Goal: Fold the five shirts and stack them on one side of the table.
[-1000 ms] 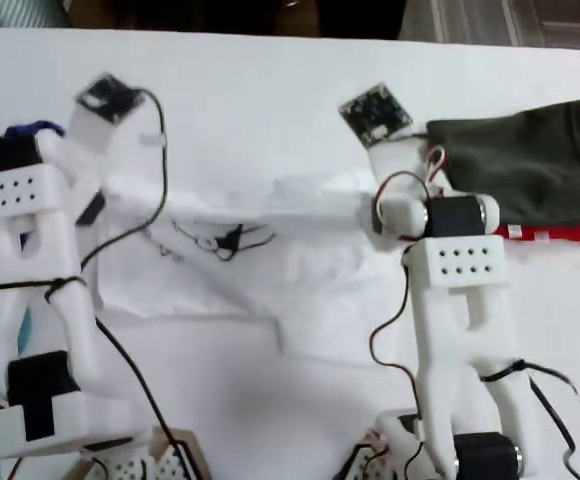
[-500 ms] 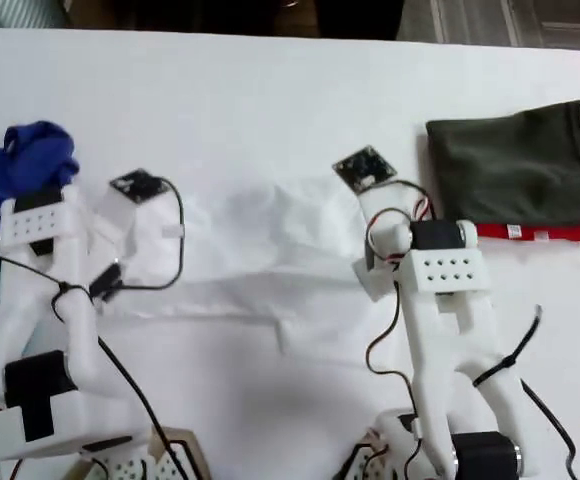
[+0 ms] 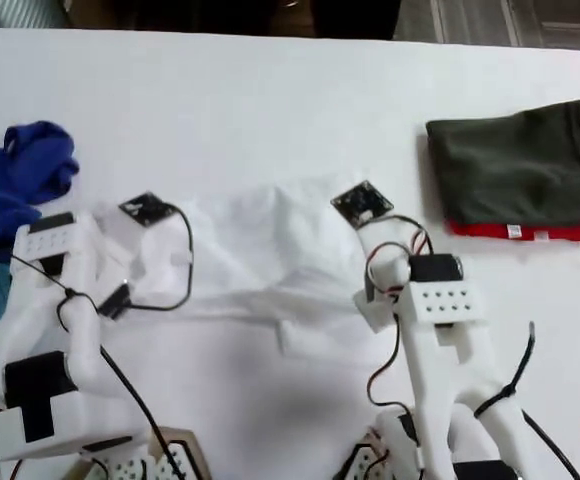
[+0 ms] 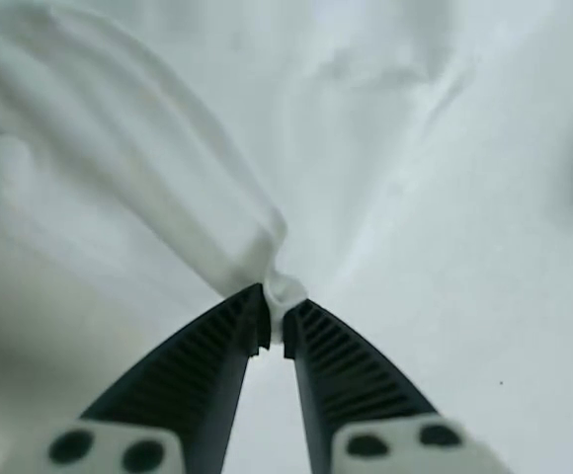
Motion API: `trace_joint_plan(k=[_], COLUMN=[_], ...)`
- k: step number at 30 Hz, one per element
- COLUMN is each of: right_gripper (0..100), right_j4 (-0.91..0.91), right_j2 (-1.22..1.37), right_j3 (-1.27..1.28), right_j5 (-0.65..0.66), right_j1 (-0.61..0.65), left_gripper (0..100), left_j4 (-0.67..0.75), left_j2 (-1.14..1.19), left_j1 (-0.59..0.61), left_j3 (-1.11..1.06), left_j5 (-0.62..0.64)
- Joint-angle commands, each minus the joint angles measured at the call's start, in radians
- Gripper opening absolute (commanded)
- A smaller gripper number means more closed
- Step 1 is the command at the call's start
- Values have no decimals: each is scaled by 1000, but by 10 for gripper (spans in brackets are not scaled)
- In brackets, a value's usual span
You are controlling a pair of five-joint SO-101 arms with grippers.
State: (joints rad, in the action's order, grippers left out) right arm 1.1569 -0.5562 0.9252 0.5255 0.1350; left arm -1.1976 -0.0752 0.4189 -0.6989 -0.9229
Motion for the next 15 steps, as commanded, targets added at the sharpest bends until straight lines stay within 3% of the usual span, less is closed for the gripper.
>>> trace_joint_plan(k=[1, 11, 15], right_gripper=[20, 22, 91], right_j4=[-53, -53, 2], right_j2=[-38, -44, -45], right_j3=[49, 74, 72], right_j5=[8, 8, 6], right_j1=[-8, -10, -8], left_gripper=[24, 24, 85], left_j4=[14, -3, -120], left_j2=[-44, -52, -52], left_j1=[5, 11, 12], left_j3=[-7, 1, 65], left_j5=[-9, -8, -8])
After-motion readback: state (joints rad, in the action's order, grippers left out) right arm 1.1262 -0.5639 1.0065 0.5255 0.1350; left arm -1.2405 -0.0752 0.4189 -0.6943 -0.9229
